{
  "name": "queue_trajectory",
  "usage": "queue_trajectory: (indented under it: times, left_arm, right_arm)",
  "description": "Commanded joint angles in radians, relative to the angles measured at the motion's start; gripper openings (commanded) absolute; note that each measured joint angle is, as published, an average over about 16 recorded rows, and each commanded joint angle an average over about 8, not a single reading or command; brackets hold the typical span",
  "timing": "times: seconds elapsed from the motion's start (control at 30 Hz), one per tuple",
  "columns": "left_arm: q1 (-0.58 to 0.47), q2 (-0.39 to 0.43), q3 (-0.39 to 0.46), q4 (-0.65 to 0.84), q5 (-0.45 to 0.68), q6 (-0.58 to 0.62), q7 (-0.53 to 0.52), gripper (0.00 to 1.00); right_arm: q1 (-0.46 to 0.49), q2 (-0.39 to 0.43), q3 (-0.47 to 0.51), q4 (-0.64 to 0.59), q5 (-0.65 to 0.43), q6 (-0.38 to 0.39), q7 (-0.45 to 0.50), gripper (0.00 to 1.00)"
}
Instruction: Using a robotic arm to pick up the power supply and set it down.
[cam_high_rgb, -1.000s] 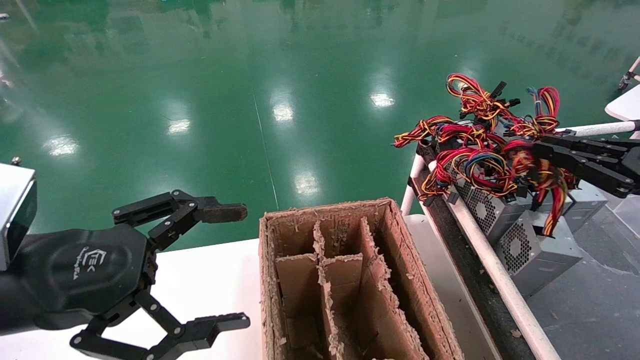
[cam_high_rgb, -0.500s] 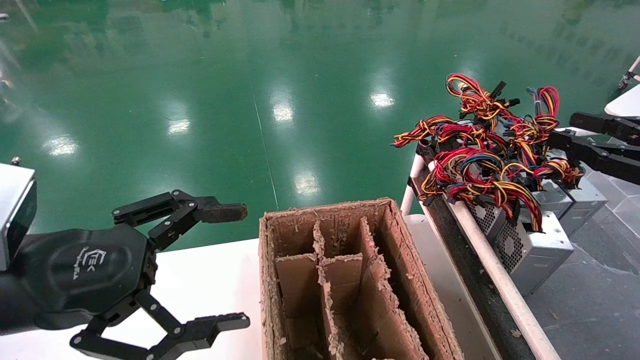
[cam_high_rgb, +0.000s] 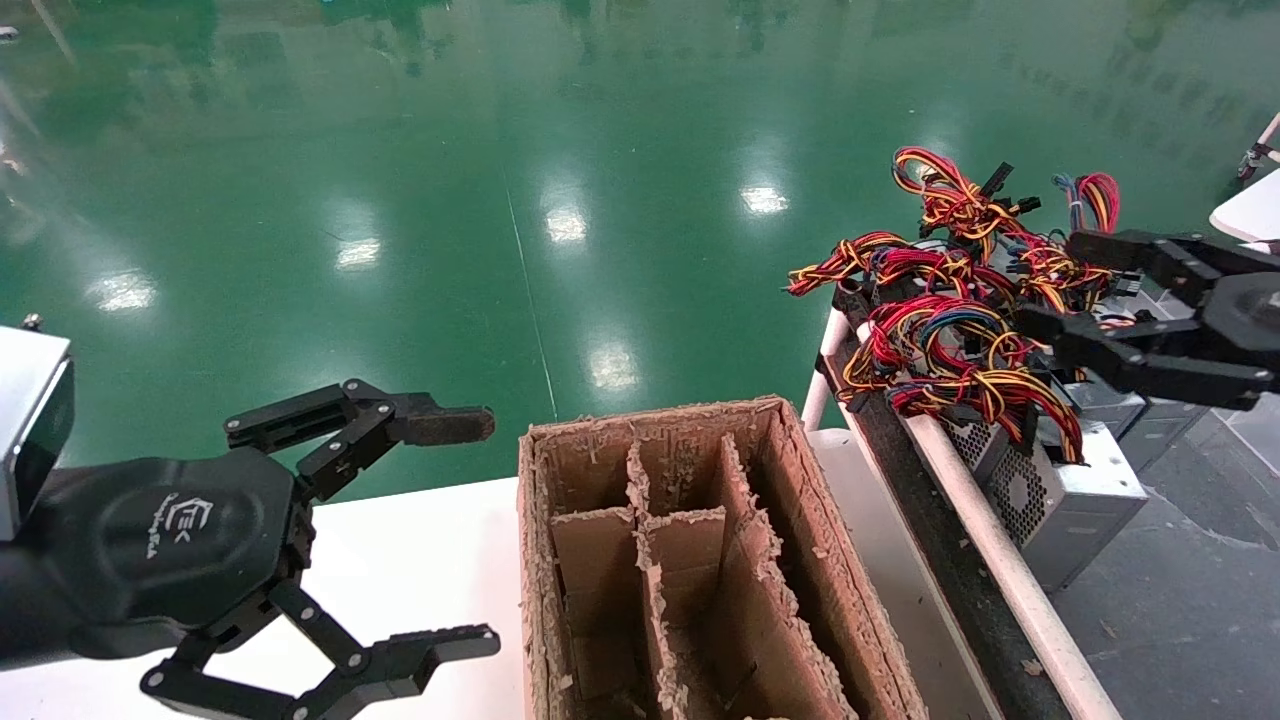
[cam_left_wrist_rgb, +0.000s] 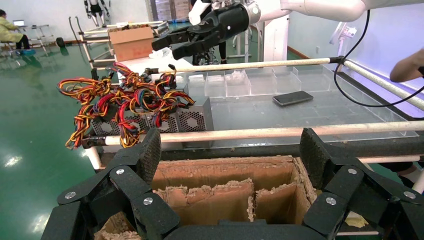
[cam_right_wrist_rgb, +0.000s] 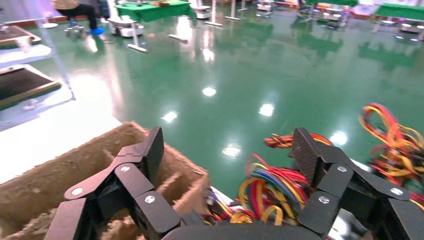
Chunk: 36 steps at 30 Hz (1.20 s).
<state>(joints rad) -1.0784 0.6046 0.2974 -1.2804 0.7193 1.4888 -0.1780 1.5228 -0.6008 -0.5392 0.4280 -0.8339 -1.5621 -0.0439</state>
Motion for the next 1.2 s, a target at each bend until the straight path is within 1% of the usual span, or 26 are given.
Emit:
queue_trajectory:
  times: [0.03,1.2]
  left_arm:
    - [0.0,0.0,0.0,0.0,0.0,0.0,0.0,1.0]
    - [0.0,-0.001,0.002,0.0,-0.001,-0.001,0.001,1.0]
  right_arm:
    - [-0.02,0.0,0.012,0.038,0.005,0.003,0.01,1.0]
    - [-0.373,-0.009,0.216,0.713,0.086,0.055,0.193,1.0]
